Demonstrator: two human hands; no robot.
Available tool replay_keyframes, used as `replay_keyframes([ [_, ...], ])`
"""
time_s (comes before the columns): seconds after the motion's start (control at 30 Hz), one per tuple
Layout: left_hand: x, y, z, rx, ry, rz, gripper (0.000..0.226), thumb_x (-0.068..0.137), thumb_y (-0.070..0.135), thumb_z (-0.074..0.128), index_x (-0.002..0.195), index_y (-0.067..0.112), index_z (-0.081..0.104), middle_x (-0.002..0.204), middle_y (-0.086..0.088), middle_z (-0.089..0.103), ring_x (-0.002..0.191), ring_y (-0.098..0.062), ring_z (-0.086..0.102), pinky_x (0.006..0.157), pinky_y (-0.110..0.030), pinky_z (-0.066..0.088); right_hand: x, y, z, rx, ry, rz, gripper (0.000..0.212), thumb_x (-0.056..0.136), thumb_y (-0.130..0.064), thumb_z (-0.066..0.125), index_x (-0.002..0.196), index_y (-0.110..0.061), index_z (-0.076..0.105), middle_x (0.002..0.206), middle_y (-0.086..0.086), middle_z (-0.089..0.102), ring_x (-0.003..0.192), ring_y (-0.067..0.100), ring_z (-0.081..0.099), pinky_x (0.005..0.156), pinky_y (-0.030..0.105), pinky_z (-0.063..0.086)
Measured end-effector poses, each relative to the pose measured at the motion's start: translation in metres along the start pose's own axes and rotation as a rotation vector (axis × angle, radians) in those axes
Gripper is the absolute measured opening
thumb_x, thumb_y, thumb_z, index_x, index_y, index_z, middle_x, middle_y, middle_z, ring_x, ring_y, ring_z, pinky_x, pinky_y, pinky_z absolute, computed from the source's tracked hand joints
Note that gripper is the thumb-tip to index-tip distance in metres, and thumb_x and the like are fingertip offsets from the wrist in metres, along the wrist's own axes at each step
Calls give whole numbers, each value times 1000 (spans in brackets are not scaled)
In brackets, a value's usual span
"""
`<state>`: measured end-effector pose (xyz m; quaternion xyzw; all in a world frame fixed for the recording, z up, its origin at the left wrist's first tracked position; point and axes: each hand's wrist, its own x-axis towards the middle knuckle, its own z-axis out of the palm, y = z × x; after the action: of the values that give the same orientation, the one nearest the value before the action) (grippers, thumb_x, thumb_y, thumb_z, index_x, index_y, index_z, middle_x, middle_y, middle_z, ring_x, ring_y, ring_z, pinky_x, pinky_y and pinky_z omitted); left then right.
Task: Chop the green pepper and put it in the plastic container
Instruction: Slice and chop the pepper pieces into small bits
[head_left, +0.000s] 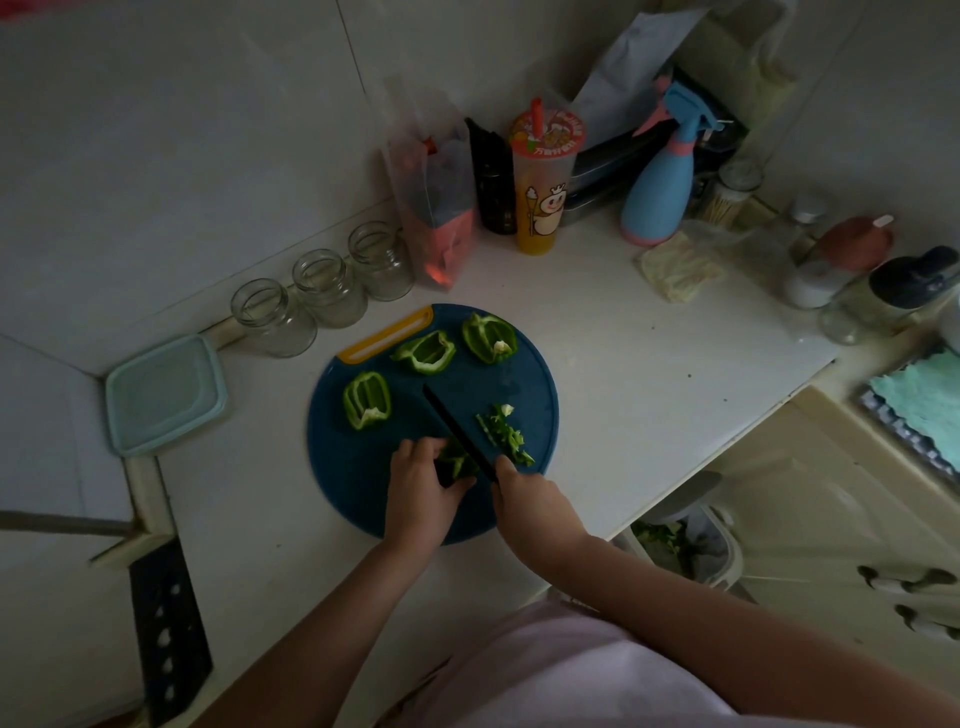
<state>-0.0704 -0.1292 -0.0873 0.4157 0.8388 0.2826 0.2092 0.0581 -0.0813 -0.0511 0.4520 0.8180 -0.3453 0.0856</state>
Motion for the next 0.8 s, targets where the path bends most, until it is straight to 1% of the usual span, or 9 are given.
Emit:
replay_keyframes([
  [0.07,2,0,0,-30,-13,-22,46,67,15,82,107,9,60,98,3,46,103,-22,50,85,-28,42,2,-1,-1,18,-13,0,14,100,-19,37,109,-9,41,89,14,60,80,31,60,61,34,41],
  [0.17,3,-1,0,-39,-33,-26,48,67,16,82,109,10,60,98,3,46,104,-23,52,88,-36,46,8,0,-3,84,-27,20,12,100,-20,36,103,-10,42,81,9,52,73,27,53,63,36,44],
  [0.23,4,-1,0,-31,-38,-25,49,68,17,82,111,9,60,100,2,47,105,-23,51,89,-37,47,11,1,-3,114,-39,30,13,100,-20,35,102,-10,43,81,7,51,72,24,52,65,37,46],
  [0.33,5,-2,-1,-10,-43,-18,49,70,18,81,113,8,60,105,-5,51,106,-23,51,89,-35,46,14,0,0,132,-56,29,15,100,-19,36,106,-8,45,88,11,59,78,27,59,69,38,50],
  [0.4,5,-2,-1,1,-47,-15,49,71,18,80,113,7,60,107,-7,51,106,-24,51,88,-33,45,16,-2,3,114,-55,31,14,99,-16,38,109,-8,43,92,15,62,82,31,62,67,38,49],
  [0.53,5,-4,-2,28,-43,-9,47,72,21,79,112,7,60,106,-6,51,106,-25,51,87,-33,44,20,-7,7,75,-35,35,18,97,-13,40,115,-9,40,93,14,63,84,33,63,63,36,47],
  [0.67,4,-4,-7,107,-58,58,47,75,31,76,113,8,60,105,-7,51,105,-24,51,83,-31,42,23,-9,5,74,-13,25,21,98,-14,38,118,-8,40,96,16,63,88,35,63,66,38,47],
  [0.8,6,-2,-12,210,-95,104,45,80,37,70,112,7,60,105,-9,51,105,-24,48,80,-32,41,22,-10,2,-4,-23,-12,28,97,-12,38,125,-9,37,103,15,62,94,33,62,68,36,43],
])
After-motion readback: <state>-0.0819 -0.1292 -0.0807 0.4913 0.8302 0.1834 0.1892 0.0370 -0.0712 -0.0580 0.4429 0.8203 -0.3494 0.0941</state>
